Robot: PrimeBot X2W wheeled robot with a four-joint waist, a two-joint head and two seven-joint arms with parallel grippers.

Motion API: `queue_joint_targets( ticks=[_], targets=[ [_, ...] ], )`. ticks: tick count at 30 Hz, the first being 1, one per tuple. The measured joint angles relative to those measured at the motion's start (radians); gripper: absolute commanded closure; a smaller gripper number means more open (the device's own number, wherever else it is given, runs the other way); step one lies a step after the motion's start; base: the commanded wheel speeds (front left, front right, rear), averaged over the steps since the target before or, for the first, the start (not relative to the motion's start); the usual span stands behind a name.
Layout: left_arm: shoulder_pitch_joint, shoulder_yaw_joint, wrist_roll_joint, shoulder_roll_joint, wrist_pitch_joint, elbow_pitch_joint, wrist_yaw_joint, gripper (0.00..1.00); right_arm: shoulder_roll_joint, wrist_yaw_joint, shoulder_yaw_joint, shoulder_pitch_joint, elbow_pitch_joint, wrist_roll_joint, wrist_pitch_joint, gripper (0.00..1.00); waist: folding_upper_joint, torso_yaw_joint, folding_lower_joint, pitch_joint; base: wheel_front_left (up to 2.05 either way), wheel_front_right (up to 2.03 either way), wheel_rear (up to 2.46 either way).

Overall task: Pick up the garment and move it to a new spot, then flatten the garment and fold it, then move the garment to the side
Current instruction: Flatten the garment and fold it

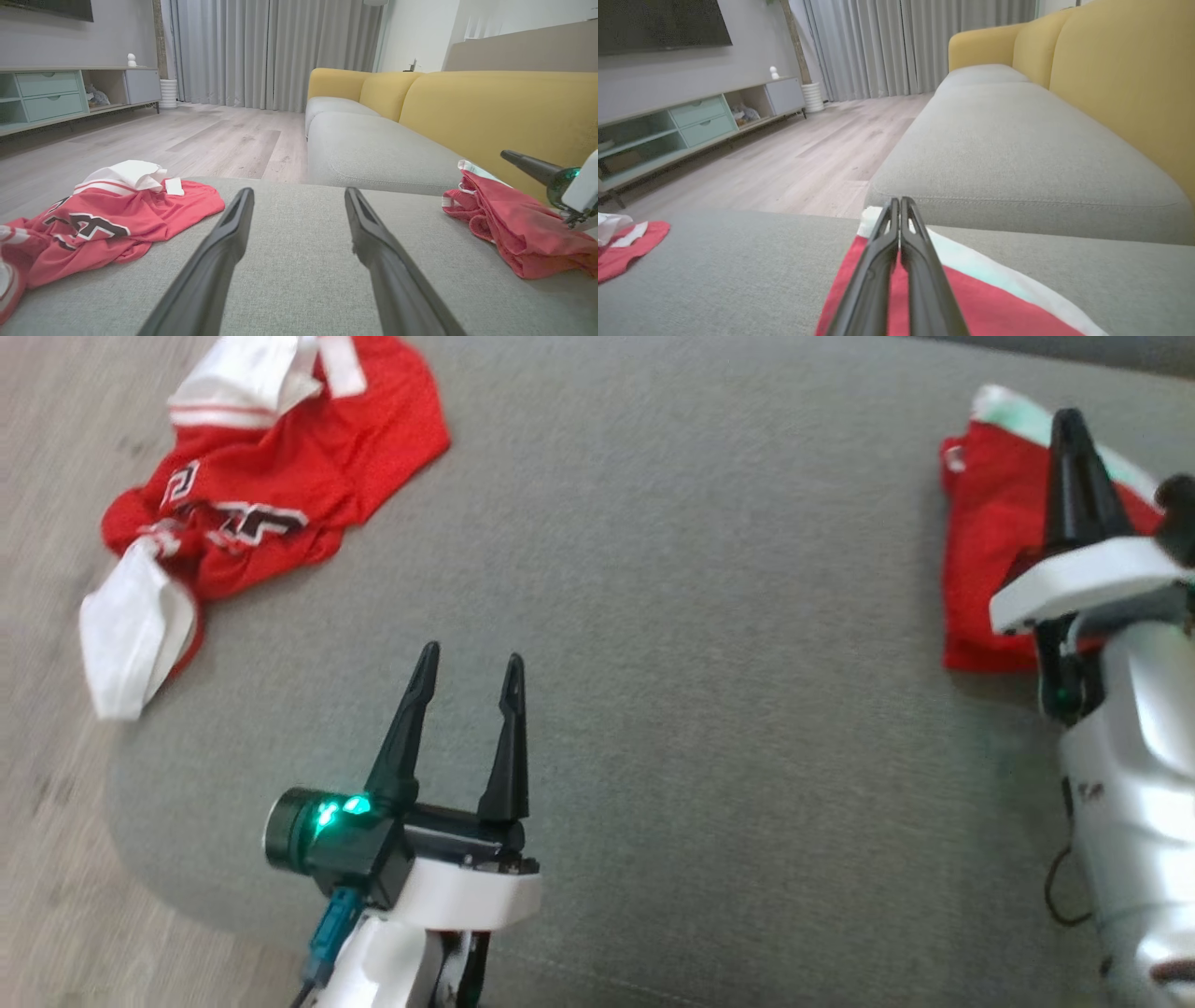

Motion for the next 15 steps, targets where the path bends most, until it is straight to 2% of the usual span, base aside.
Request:
queue_joint_targets(
  ticks=[8,15],
  targets=[
    [-0.043,-0.051,-0.040,0.000,0.000,0.001,0.012,0.00,-0.009,0.000,-0.034,-0.107,0.291,-0.110,0.008,1.00,0.0000,0.069,0.0000,0.079,0.00,0.00,0.00],
    [-0.073,-0.056,-0.043,-0.001,0.000,0.005,0.020,0.00,-0.011,0.000,-0.058,-0.178,0.382,-0.150,-0.005,1.00,0.0000,0.085,-0.0002,0.105,0.00,0.00,0.00]
  ],
)
